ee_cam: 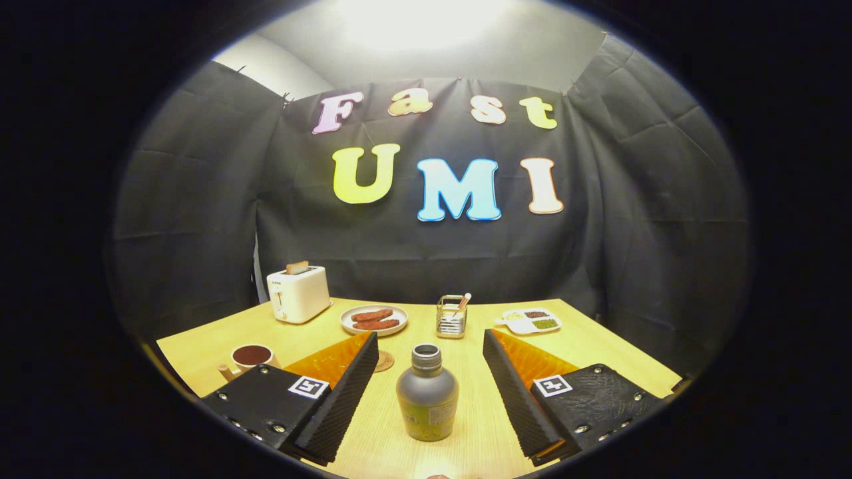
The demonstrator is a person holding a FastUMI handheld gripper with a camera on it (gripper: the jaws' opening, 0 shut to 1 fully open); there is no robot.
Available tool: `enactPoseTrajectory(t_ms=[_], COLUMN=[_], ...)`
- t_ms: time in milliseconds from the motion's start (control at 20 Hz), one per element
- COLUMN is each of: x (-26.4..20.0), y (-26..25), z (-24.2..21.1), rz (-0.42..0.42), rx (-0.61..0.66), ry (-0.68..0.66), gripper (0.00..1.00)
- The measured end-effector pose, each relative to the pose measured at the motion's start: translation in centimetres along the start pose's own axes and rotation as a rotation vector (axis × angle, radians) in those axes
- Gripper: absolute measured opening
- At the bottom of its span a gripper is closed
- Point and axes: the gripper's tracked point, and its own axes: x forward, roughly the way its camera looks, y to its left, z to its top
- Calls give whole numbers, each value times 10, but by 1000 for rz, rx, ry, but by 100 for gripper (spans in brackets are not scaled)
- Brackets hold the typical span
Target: Take the bottle from table, then pour the juice into the cup, finally place the bottle on the coaster
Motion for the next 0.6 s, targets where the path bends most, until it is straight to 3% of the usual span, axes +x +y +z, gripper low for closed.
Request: enactPoseTrajectory(t_ms=[600], x=[18], y=[5], z=[-82], rz=[44], rx=[-24], ry=[172], gripper=[97])
